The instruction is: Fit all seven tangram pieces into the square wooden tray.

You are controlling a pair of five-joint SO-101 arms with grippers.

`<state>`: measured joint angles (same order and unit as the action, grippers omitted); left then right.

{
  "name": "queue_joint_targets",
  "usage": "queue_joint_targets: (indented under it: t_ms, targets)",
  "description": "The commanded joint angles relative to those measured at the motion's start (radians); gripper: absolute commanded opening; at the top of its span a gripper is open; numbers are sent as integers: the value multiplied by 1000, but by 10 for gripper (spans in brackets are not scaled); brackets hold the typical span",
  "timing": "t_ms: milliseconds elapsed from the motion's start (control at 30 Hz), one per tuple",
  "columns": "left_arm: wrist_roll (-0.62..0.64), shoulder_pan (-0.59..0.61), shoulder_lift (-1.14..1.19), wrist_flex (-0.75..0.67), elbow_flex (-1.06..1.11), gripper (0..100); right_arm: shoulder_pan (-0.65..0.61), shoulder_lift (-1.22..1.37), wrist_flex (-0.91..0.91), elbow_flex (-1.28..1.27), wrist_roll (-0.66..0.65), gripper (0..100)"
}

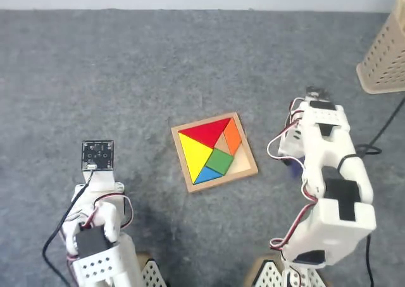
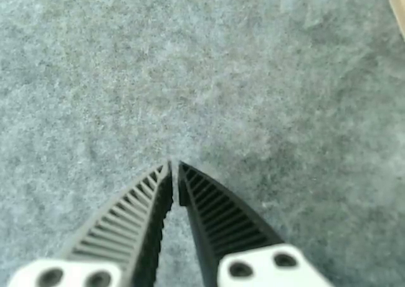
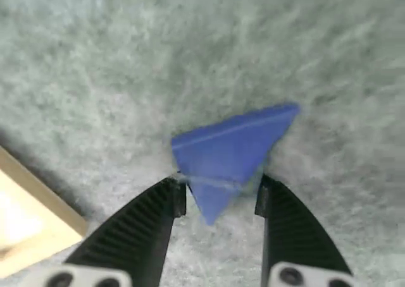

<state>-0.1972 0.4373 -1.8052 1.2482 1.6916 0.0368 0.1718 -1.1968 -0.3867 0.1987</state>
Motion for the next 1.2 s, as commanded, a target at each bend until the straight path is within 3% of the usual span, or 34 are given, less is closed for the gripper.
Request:
queue_joint_targets:
  t_ms: [0,300,533,800,1167]
  targets:
    - [-5,3,-14,8,-7,13,-5,-99,-31,86,109,189]
    - [-5,3,-14,8,-7,13,-76,-79,-15,167,209,188]
    - [-5,3,-14,8,-7,13,-93,84,-51,258,261,190]
    - [-5,3,-14,8,-7,13,1,170,-56,221,222,188]
    - [-5,3,-14,8,-7,13,30,180,-53,158,175,188]
